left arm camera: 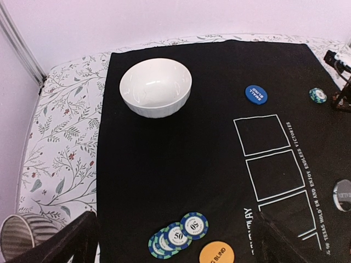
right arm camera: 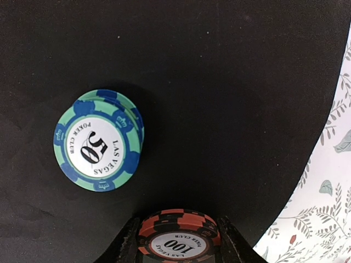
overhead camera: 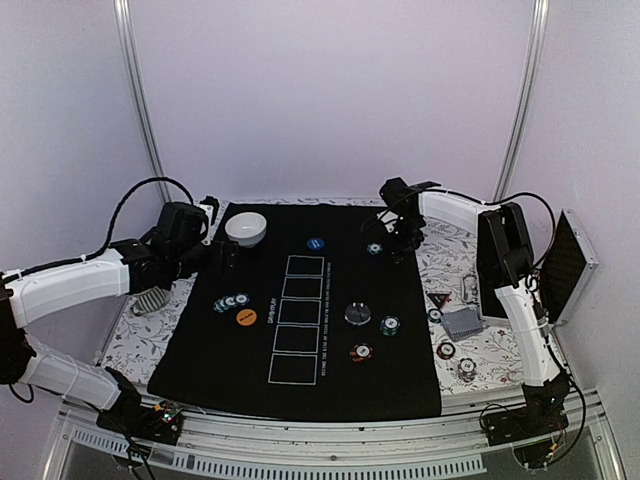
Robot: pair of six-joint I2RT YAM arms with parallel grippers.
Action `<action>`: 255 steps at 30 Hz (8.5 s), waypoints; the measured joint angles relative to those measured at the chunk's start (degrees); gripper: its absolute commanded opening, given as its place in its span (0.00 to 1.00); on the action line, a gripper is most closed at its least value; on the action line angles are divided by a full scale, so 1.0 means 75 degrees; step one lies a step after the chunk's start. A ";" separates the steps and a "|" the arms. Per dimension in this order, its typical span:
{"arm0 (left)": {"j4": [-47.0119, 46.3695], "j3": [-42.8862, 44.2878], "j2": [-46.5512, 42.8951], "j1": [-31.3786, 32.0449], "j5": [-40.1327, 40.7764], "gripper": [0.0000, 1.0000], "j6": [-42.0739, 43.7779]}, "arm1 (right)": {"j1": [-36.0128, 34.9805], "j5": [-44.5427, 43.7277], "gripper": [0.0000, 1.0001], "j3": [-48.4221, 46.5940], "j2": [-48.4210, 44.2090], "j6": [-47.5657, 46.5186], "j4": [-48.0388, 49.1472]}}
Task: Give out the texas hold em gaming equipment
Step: Place the poker chips pile in the small blind area, then pick up the pile of poker chips from the center of the board, then pass from the right arm to the left, then place the poker chips pile at the big blind area.
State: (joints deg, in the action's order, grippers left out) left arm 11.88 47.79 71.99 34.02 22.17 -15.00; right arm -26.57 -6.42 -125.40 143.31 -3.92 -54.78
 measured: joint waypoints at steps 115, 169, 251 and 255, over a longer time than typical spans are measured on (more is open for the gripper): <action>-0.0044 0.0000 0.0006 0.0000 -0.0087 0.98 0.0000 | -0.1440 0.0959 0.33 0.9573 -0.6304 0.3558 0.0382; -0.3386 -0.1556 0.0918 0.0743 -0.7207 0.78 -0.3669 | -0.4637 0.1725 0.04 0.3072 -0.3675 0.1845 0.0519; -0.2736 -0.5018 -0.1198 -0.3826 -0.6502 0.06 -0.4564 | -0.4998 -0.0262 0.95 0.3177 -0.3500 0.1606 0.0163; -0.2751 -0.5053 -0.1230 -0.3841 -0.6478 0.29 -0.4607 | -0.4986 -0.0277 0.95 0.3177 -0.3500 0.1600 0.0160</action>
State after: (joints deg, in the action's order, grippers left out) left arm -8.75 9.89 62.76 5.21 -26.41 -49.56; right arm -63.96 -8.49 -101.58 117.05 8.08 -53.58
